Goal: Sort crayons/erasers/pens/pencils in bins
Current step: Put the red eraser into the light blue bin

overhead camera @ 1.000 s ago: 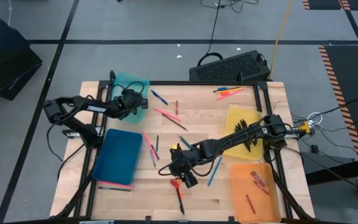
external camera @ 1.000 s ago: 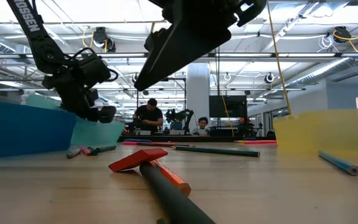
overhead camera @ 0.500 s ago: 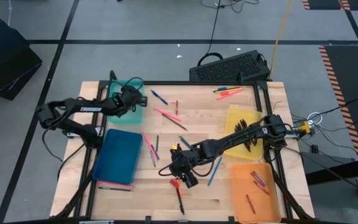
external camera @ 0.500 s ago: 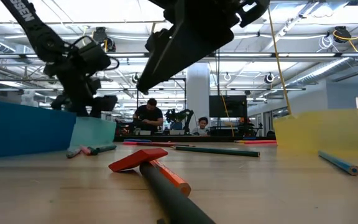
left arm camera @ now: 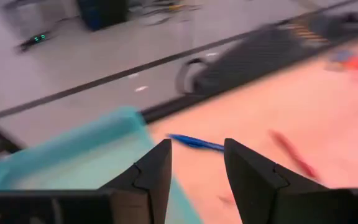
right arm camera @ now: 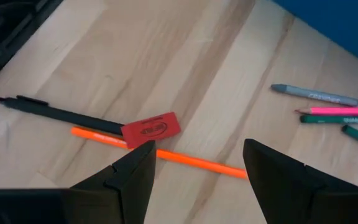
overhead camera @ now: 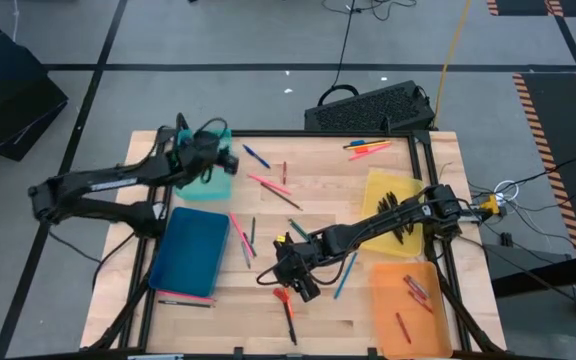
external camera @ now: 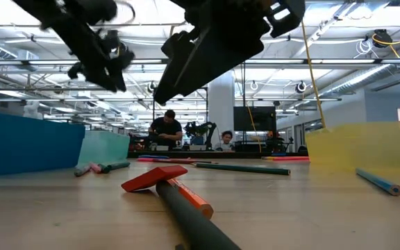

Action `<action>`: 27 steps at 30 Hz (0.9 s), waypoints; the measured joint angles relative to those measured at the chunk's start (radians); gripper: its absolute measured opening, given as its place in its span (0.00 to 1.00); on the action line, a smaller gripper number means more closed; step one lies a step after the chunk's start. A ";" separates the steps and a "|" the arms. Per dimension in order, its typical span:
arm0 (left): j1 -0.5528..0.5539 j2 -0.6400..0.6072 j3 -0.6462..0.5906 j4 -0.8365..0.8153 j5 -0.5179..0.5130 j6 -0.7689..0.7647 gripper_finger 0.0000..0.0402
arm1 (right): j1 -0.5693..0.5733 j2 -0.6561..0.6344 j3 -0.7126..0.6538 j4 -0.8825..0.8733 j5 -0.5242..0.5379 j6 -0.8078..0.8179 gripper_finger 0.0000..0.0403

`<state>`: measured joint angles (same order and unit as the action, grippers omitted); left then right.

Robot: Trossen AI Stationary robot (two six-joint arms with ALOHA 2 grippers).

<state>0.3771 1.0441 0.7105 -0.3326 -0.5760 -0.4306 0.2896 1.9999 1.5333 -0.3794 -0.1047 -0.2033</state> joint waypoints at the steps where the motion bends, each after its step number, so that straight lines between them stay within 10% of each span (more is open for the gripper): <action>1: -0.055 -0.038 -0.007 -0.017 0.000 -0.010 0.37 | 0.005 0.000 0.000 0.000 0.000 -0.006 0.58; 14: -0.779 -0.136 -0.218 0.275 -0.055 0.017 0.37 | 0.065 0.116 -0.001 0.153 0.073 0.078 0.58; 27: -0.930 0.084 -0.222 0.566 -0.057 0.137 0.37 | 0.242 0.168 0.119 0.127 0.525 0.469 0.58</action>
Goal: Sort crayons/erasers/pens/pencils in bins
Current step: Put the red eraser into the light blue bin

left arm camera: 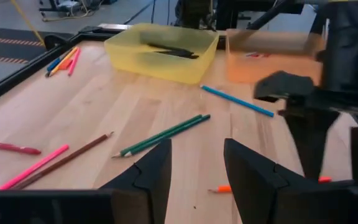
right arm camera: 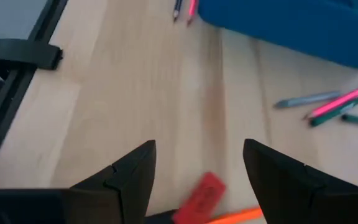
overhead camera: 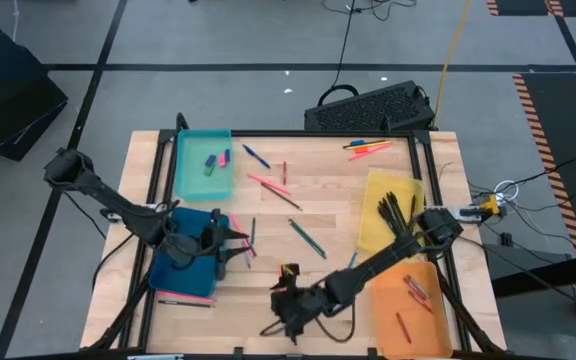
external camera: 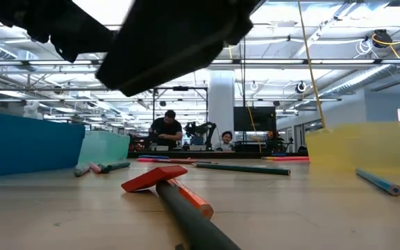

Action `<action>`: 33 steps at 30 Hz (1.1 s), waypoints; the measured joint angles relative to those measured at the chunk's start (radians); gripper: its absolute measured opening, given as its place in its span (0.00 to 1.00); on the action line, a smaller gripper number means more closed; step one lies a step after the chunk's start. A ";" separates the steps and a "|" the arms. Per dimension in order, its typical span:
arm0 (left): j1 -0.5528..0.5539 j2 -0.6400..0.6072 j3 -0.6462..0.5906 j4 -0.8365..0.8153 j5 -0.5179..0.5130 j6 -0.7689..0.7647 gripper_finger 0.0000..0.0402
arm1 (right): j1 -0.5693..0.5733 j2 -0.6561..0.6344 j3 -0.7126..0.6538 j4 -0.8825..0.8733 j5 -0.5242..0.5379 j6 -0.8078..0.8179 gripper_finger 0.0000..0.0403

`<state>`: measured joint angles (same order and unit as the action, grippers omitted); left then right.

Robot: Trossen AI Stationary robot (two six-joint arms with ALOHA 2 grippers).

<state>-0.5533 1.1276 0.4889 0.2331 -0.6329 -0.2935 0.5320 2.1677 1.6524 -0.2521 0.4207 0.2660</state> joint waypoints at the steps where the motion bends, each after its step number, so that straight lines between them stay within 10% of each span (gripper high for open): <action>1: 0.000 0.008 0.000 0.006 0.000 -0.001 0.37 | 0.010 0.021 0.030 -0.029 0.013 0.031 0.58; 12: -0.011 0.018 0.001 0.002 0.006 0.004 0.37 | 0.027 0.213 0.260 -0.381 0.202 0.348 0.54; 33: -0.039 0.039 0.001 0.009 0.030 0.041 0.37 | -0.034 0.206 0.190 -0.350 -0.098 0.398 0.28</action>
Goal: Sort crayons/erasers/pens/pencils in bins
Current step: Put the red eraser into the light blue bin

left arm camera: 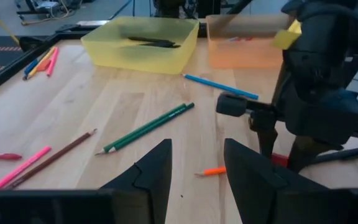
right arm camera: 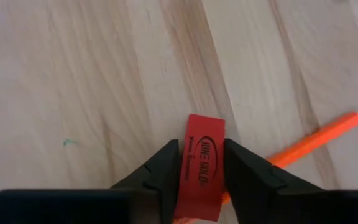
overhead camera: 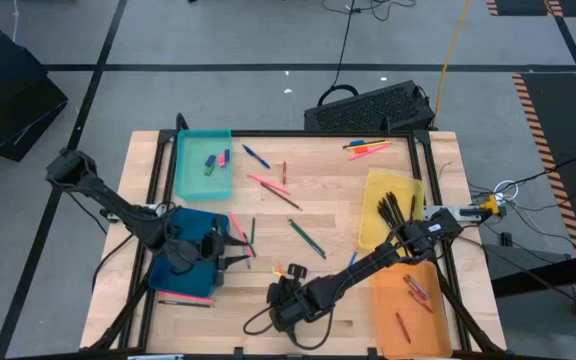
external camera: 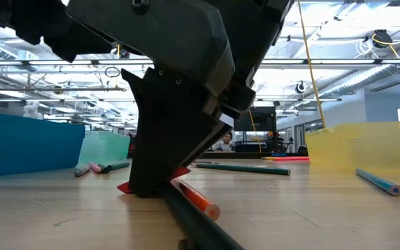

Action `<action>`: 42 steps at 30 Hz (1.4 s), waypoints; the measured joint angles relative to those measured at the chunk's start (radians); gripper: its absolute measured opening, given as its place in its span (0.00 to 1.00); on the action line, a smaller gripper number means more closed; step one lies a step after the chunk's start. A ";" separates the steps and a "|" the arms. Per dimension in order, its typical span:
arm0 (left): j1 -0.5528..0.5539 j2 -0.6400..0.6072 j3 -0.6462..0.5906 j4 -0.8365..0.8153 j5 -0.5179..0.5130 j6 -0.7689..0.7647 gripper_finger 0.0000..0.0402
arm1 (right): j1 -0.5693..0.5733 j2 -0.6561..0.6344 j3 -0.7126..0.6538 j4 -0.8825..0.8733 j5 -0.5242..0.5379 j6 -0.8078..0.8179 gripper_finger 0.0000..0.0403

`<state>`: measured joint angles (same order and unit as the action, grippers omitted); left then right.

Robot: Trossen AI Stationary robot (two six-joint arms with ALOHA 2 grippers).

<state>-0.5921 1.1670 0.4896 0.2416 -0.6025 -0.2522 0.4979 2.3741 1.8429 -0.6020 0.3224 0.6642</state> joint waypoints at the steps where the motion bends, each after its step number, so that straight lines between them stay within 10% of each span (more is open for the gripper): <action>1: -0.001 0.008 0.000 0.004 0.000 -0.005 0.37 | -0.001 0.000 0.000 0.000 -0.002 -0.007 0.26; 15: 0.098 0.050 0.000 -0.015 0.173 -0.215 0.38 | -0.025 -0.072 -0.010 0.047 0.142 -0.286 0.18; 23: 0.318 0.003 0.000 -0.037 0.359 -0.236 0.57 | -0.055 -0.227 -0.041 0.031 0.373 -0.558 0.18; 33: 0.658 -0.004 -0.001 0.113 0.783 -0.188 0.68 | -0.186 -0.547 -0.459 0.334 0.462 -0.802 0.18; 42: 0.823 0.096 -0.001 0.273 0.897 -0.289 0.68 | -0.314 -0.686 -0.703 0.642 0.431 -1.081 0.18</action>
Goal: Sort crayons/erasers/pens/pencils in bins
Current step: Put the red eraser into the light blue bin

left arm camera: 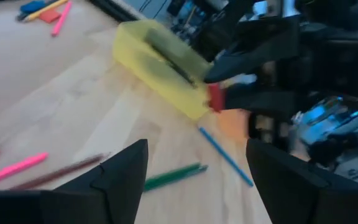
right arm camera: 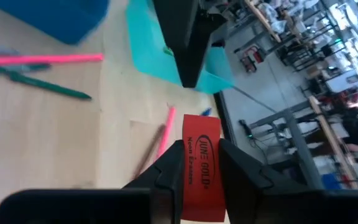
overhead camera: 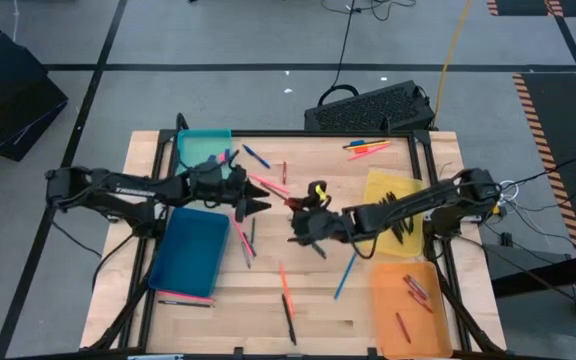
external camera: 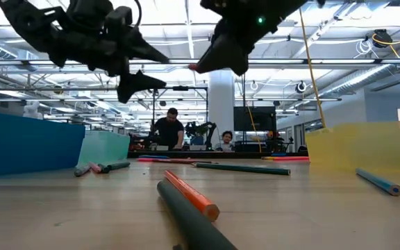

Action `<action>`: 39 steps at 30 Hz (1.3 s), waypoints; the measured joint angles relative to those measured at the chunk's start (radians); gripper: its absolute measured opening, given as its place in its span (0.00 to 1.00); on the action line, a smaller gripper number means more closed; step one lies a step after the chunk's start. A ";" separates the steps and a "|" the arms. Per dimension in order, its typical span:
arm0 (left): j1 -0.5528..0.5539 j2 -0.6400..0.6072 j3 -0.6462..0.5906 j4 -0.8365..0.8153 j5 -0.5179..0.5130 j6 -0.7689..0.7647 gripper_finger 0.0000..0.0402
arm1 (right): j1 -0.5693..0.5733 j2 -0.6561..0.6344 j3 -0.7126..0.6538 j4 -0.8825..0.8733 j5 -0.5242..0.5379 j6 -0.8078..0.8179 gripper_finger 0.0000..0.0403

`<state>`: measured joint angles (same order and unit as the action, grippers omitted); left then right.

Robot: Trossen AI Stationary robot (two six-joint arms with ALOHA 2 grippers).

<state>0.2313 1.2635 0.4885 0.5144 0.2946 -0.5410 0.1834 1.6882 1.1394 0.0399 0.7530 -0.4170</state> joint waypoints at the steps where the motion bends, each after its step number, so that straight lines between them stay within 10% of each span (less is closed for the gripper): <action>1: 0.000 0.019 0.000 0.036 0.006 -0.013 0.68 | -0.010 -0.001 -0.006 0.007 -0.009 -0.014 0.18; 26: 0.009 0.218 0.001 0.380 -0.052 -0.113 0.67 | -0.070 0.001 -0.029 0.200 -0.134 -0.306 0.19; 39: -0.039 0.218 0.006 0.442 -0.080 0.016 0.12 | -0.067 0.001 -0.030 0.233 -0.183 -0.276 0.19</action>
<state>0.1919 1.4811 0.4950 0.9565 0.2146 -0.5246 0.1169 1.6890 1.1095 0.2733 0.5704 -0.6935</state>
